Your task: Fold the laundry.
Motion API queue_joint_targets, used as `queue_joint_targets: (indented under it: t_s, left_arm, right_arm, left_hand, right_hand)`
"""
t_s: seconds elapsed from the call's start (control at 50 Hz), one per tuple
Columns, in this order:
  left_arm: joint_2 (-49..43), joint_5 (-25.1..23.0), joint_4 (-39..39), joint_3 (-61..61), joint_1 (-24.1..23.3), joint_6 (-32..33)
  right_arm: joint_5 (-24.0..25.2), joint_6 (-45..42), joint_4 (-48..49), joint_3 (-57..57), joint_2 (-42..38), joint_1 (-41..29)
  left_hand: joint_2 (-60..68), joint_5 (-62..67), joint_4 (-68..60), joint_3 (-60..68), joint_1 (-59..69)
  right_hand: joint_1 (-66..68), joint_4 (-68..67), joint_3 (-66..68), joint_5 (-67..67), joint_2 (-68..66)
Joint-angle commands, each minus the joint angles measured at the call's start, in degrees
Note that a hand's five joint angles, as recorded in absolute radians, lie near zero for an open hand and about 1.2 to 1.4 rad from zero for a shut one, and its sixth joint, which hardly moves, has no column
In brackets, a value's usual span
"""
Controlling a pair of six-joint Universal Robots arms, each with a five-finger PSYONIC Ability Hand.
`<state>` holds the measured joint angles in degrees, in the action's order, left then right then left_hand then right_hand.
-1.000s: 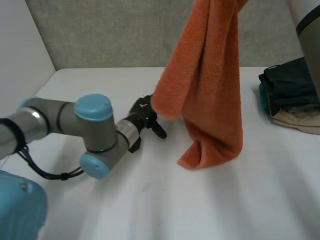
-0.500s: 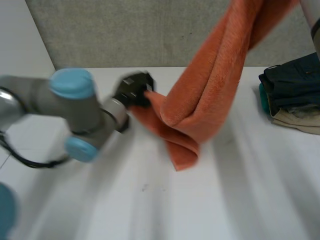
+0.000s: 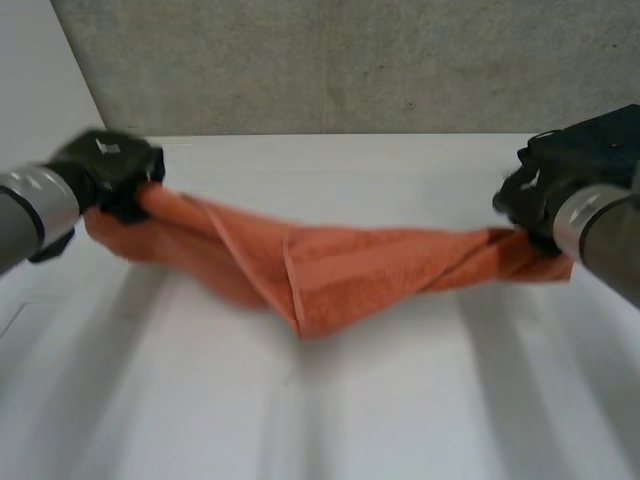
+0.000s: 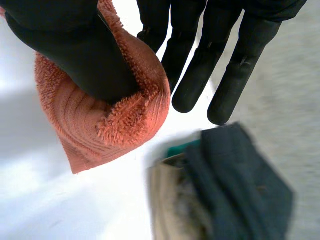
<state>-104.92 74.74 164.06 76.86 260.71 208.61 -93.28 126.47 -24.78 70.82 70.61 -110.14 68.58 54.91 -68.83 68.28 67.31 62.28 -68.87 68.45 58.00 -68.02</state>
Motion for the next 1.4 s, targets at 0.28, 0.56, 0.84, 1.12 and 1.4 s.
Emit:
queue_joint_targets:
  t_s: [0.28,0.56,0.84,1.12,1.4]
  left_arm:
    - [-21.9,7.6,33.1,-25.4,-5.5,-0.3]
    - [-18.9,9.5,28.5,-16.4,-5.7,-9.1]
    - [-3.9,8.9,22.1,1.9,-5.7,-9.5]
    - [1.8,7.1,26.7,7.3,-5.0,-9.2]
    - [-24.3,8.1,13.5,-5.9,-10.7,-1.8]
  right_arm:
    - [-3.1,20.8,32.4,-23.3,-15.6,0.3]
    - [-4.5,14.2,23.2,-18.8,-18.1,0.4]
    - [-3.9,12.0,15.3,-3.9,-7.5,0.4]
    - [2.0,12.1,-0.8,-8.2,-7.9,2.1]
    - [1.7,13.1,-8.6,-17.3,-26.9,3.5]
  left_hand:
    - [11.4,15.1,-11.2,11.7,12.7]
    - [11.4,15.1,-11.2,11.7,12.7]
    - [11.4,15.1,-11.2,11.7,12.7]
    - [11.4,15.1,-11.2,11.7,12.7]
    - [11.4,15.1,-11.2,11.7,12.7]
  right_hand:
    - [17.7,-11.1,11.6,12.0,-12.0]
    - [17.7,-11.1,11.6,12.0,-12.0]
    - [17.7,-11.1,11.6,12.0,-12.0]
    - [17.7,-11.1,11.6,12.0,-12.0]
    - [-3.9,10.5,-10.0,-9.6,9.6]
